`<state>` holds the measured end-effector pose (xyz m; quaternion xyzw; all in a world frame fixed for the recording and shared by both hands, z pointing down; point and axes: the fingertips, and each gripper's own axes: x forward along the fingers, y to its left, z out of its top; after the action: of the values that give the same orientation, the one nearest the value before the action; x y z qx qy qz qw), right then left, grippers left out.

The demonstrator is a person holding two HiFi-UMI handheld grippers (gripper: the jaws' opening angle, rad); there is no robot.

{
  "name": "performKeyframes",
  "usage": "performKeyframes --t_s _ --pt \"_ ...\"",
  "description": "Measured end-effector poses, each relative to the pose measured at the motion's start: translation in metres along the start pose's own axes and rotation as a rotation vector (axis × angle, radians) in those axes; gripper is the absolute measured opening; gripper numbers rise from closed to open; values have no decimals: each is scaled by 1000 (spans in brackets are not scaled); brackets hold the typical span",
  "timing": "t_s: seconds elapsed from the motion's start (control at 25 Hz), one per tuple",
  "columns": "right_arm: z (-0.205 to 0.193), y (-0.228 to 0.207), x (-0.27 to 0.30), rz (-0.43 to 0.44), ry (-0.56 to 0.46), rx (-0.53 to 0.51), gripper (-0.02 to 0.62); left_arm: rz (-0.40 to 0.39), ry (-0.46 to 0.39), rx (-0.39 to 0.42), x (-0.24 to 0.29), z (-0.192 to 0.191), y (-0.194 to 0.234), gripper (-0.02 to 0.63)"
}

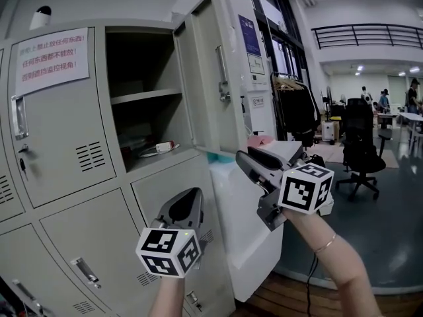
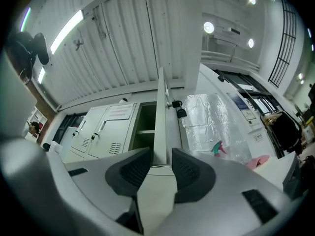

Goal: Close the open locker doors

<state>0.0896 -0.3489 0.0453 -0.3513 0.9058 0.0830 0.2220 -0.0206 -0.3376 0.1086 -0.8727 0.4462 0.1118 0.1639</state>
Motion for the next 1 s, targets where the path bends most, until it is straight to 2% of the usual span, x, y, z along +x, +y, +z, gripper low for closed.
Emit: performKeyframes --t_s 0.12,0.28,0.52,0.8,1.0 --pt "-4 2 3 3 -15 0 103 39 12 21 -10 -3 12 20" --pt "-5 14 8 39 -51 -5 107 102 21 62 -24 -1 31 21" --pt "-15 46 27 99 -70 -40 124 170 21 43 -47 4 59 21" --pt "-28 77 53 139 -80 -71 155 259 34 64 -74 13 83 20" --pt "-36 95 69 183 -84 -57 155 309 43 69 -93 16 96 21"
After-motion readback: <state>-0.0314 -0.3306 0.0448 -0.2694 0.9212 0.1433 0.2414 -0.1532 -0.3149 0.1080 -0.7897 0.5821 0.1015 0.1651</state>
